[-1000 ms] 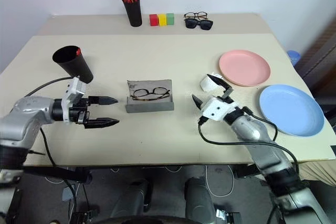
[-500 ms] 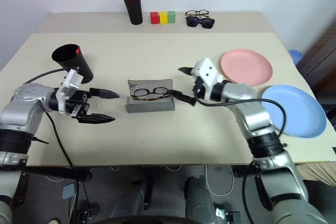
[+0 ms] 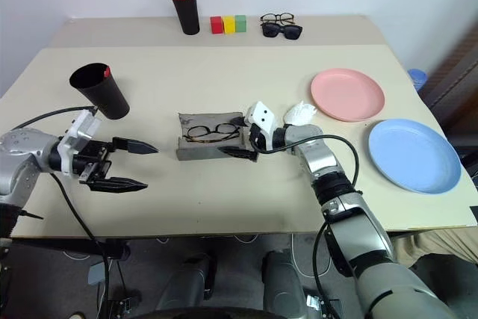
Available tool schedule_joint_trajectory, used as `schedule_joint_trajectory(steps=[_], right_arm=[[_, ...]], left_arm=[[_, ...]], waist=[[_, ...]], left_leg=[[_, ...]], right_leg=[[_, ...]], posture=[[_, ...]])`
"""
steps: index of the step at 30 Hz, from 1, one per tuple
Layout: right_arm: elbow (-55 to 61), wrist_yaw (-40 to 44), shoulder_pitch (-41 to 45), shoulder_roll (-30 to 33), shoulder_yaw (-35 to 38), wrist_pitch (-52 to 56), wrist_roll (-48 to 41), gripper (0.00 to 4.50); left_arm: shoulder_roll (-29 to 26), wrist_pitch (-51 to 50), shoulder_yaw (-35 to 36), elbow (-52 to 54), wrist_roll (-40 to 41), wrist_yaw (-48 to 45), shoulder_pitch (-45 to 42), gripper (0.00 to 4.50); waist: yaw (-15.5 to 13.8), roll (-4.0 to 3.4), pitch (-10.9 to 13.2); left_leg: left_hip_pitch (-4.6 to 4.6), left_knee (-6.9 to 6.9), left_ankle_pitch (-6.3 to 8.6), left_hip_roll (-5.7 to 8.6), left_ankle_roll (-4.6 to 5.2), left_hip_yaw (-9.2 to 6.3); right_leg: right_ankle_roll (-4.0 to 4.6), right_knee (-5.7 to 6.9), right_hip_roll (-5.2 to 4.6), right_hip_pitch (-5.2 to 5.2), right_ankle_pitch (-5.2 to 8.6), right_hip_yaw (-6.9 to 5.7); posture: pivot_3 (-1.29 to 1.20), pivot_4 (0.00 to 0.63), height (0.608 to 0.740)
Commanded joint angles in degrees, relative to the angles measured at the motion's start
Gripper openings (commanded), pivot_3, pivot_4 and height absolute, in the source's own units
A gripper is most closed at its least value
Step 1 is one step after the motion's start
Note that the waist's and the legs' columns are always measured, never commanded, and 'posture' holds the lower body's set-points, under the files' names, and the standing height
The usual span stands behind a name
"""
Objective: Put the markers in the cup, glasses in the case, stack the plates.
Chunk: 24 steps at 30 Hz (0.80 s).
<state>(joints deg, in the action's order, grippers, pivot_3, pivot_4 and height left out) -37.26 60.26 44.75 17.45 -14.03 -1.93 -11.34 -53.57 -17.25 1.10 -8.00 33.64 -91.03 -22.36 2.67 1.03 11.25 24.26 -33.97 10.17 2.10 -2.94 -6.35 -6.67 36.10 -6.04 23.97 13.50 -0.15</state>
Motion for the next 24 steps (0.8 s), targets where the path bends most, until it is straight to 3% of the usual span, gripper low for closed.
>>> schedule_joint_trajectory(steps=[1, 10, 13, 20, 24], right_arm=[[-2.6, 0.6, 2.6, -1.6, 1.8, -2.7, 0.6, 4.43], [-9.3, 0.8, 6.0, -4.0, 3.3, -6.0, 2.2, 4.43], [-10.8, 0.8, 6.6, -4.7, 3.6, -6.8, 2.7, 3.57], [-12.2, 1.0, 7.1, -5.6, 4.5, -7.9, 3.4, 0.04], [-12.6, 1.0, 7.1, -5.7, 4.9, -8.1, 3.7, 0.04]], left_arm=[[-0.8, -2.2, 4.0, 3.9, 2.0, 1.6, 1.7, 4.50], [-0.9, -5.4, 8.3, 9.8, 3.5, 4.9, 6.9, 4.50], [-0.8, -5.9, 9.4, 10.8, 3.6, 5.9, 7.9, 4.50], [-0.3, -6.7, 11.2, 12.8, 3.8, 7.4, 9.8, 4.50], [0.1, -6.9, 11.7, 13.3, 4.0, 8.3, 10.1, 4.50]], waist=[[0.0, -0.01, 0.0], [0.0, -0.02, 0.0], [0.0, -0.02, 0.0], [0.0, -0.02, 0.0], [0.0, -0.02, 0.0]], left_leg=[[0.00, 0.00, 0.00, -0.06, -0.01, -0.04], [-0.02, 0.00, -0.03, -0.12, -0.05, -0.04], [-0.02, 0.01, -0.03, -0.12, -0.06, -0.04], [-0.02, 0.01, -0.03, -0.12, -0.06, -0.03], [-0.02, 0.01, -0.04, -0.12, -0.06, -0.03]], right_leg=[[0.02, 0.04, 0.08, 0.02, 0.00, 0.00], [0.23, 0.06, 0.16, 0.06, 0.00, 0.04], [0.24, 0.06, 0.18, 0.07, 0.00, 0.04], [0.24, 0.06, 0.18, 0.07, -0.01, 0.05], [0.24, 0.06, 0.17, 0.07, -0.01, 0.05]], posture=[[0.00, 0.150, 0.740], [0.00, 0.150, 0.740], [0.00, 0.150, 0.740], [0.00, 0.150, 0.740], [0.00, 0.150, 0.740]])
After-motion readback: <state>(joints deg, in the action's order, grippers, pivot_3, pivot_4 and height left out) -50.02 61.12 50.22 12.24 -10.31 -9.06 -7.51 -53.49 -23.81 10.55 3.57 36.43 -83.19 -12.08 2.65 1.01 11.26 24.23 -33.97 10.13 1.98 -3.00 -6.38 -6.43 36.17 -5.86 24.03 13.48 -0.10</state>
